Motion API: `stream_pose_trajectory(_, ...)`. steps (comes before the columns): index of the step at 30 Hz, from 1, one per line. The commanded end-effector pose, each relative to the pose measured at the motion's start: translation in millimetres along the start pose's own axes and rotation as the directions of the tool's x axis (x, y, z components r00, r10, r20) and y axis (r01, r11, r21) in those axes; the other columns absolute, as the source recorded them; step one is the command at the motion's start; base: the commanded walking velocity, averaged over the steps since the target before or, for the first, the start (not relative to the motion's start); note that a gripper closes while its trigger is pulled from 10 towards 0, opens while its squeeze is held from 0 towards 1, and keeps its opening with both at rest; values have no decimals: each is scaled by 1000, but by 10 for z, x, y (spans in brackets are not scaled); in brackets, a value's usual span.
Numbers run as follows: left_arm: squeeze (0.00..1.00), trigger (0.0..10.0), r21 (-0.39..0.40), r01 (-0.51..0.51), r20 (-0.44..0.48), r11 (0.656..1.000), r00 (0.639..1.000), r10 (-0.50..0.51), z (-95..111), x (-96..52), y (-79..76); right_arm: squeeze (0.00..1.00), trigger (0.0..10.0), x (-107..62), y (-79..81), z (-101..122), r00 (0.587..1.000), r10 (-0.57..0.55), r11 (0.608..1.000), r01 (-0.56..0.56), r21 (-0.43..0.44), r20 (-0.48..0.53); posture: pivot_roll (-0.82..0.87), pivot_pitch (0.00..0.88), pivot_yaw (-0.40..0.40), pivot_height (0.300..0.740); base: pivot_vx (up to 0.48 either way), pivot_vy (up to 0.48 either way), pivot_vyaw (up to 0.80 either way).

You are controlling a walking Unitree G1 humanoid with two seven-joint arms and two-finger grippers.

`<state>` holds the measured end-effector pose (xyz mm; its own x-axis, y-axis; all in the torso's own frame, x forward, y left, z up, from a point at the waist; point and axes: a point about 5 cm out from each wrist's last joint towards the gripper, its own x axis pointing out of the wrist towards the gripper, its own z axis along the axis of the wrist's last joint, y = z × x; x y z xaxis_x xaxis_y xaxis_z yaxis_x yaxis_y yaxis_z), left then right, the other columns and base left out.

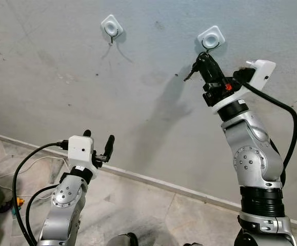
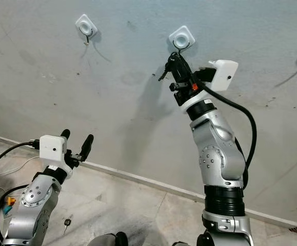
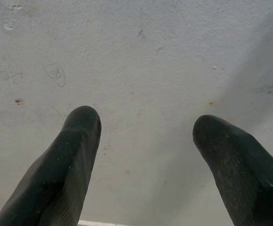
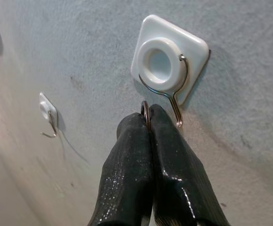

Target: Hang keys on a hook

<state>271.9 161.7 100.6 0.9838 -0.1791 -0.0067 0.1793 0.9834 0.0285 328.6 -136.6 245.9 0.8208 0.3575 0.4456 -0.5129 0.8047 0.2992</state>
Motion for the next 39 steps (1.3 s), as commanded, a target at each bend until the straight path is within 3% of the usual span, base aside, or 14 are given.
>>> stream_pose_trajectory(1, 0, 10000, 4, 2, -18, 1000, 1000, -2, -35, -8, 15, 0, 10000, -64, -89, -26, 998, -65, 997, 65, 44, -11, 39, 142, 109, 740, 0, 0, 0)
stream_pose_trajectory(27, 0, 10000, 1, 10, -27, 1000, 1000, -10, -54, -14, -14, 0, 10000, -206, -155, -265, 985, -148, 951, 165, 263, -84, 33, 149, 111, 740, 0, 0, 0)
stream_pose_trajectory(34, 0, 10000, 1, 11, -27, 1000, 1000, -11, -54, -17, -23, 0, 10000, -224, -133, -287, 986, -139, 952, 160, 262, -98, 33, 150, 110, 740, 0, 0, 0)
stream_pose_trajectory(39, 0, 10000, 1, 10, -26, 1000, 1000, -10, -51, -12, -21, 0, 10000, -207, -44, -220, 994, -64, 968, 83, 236, -90, 34, 149, 110, 740, 0, 0, 0)
